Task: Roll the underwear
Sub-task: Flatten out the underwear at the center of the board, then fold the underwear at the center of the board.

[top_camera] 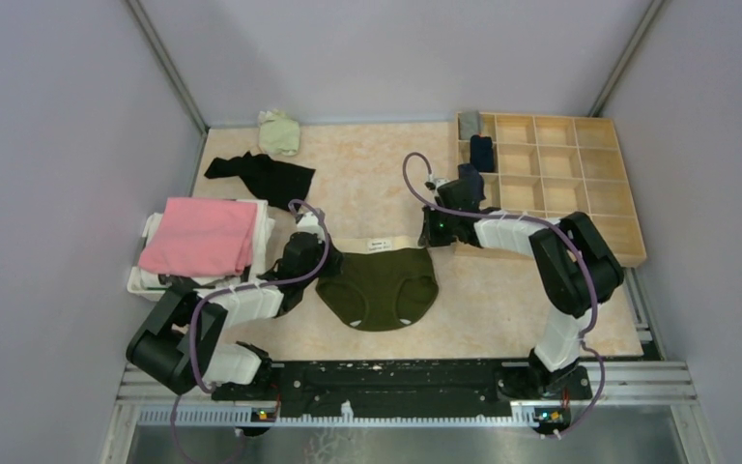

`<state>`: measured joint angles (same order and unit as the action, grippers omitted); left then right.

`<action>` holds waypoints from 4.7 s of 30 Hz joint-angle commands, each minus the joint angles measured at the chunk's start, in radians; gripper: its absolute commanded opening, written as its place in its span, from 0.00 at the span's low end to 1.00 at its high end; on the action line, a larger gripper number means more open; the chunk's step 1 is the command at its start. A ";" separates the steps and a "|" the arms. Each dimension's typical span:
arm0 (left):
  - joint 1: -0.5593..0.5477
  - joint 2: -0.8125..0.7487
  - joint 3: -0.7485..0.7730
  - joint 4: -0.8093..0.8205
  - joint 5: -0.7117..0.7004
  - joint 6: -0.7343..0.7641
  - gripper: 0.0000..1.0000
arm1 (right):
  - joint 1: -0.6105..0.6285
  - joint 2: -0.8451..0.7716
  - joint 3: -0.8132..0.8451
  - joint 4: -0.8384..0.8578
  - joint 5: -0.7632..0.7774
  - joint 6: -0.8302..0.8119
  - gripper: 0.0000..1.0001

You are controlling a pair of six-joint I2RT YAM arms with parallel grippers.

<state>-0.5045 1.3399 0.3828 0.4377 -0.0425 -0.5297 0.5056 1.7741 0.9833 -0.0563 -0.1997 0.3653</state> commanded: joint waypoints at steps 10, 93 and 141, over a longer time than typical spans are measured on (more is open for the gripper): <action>-0.002 0.043 0.000 -0.029 -0.062 -0.013 0.00 | 0.023 0.048 0.037 -0.039 0.193 -0.011 0.06; 0.003 -0.440 -0.020 -0.618 -0.285 -0.306 0.57 | 0.252 -0.152 0.235 -0.218 0.184 0.139 0.37; 0.003 -0.462 -0.121 -0.515 -0.180 -0.257 0.60 | 0.445 0.765 1.251 -0.688 0.375 0.168 0.32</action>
<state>-0.5041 0.8604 0.2558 -0.1211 -0.2241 -0.7971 0.9463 2.4924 2.2078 -0.7124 0.1497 0.5503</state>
